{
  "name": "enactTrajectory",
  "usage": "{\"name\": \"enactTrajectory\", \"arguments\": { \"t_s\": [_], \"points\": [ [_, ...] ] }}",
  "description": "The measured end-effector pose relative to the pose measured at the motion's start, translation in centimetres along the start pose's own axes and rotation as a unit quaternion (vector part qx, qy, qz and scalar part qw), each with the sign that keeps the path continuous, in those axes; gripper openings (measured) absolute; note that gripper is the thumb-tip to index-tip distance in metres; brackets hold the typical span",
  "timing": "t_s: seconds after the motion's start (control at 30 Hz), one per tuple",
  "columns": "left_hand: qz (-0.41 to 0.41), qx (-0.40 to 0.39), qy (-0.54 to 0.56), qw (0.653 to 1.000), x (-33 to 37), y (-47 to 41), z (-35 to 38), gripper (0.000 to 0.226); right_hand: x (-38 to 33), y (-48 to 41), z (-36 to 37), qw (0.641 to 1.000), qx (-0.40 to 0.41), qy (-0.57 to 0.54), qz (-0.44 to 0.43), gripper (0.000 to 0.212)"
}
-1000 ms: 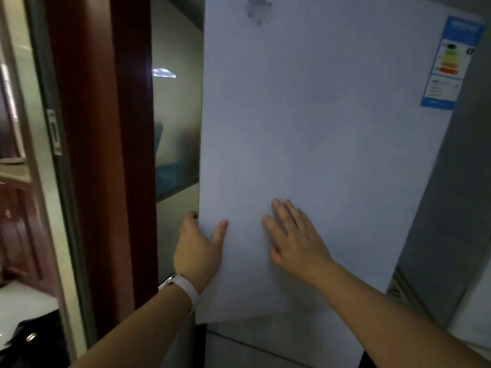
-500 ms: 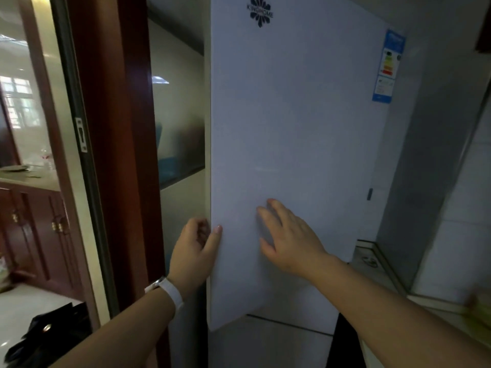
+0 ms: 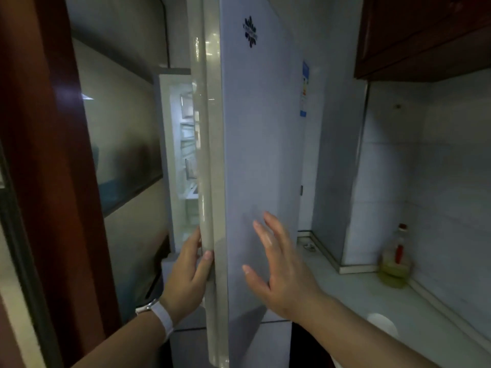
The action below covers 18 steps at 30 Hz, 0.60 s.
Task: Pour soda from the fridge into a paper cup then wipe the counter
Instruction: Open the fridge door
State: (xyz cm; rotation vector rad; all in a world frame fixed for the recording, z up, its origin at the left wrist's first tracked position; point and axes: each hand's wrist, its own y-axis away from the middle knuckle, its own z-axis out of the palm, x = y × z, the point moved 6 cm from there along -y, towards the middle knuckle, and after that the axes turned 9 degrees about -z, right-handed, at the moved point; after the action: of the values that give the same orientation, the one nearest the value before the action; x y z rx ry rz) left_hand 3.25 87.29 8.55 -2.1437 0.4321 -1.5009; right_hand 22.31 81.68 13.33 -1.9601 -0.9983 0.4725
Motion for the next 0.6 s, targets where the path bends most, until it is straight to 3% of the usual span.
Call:
{"name": "enactTrajectory", "arguments": {
  "t_s": [0.17,0.43,0.6],
  "points": [
    [0.027,-0.005,0.016,0.999,0.6,0.8,2.7,0.065,-2.2,1.9,-0.6,0.995,-0.011,0.097,0.002,0.067],
    [0.028,-0.024,0.080,0.996,3.7,2.8,6.8,0.050,-2.4,5.9,-4.0,0.966,-0.018,0.232,0.116,0.071],
    [0.017,-0.071,0.125,0.989,4.6,3.0,9.6,0.058,-1.3,8.4,-7.3,0.942,-0.023,0.275,0.190,0.070]
  ]
}}
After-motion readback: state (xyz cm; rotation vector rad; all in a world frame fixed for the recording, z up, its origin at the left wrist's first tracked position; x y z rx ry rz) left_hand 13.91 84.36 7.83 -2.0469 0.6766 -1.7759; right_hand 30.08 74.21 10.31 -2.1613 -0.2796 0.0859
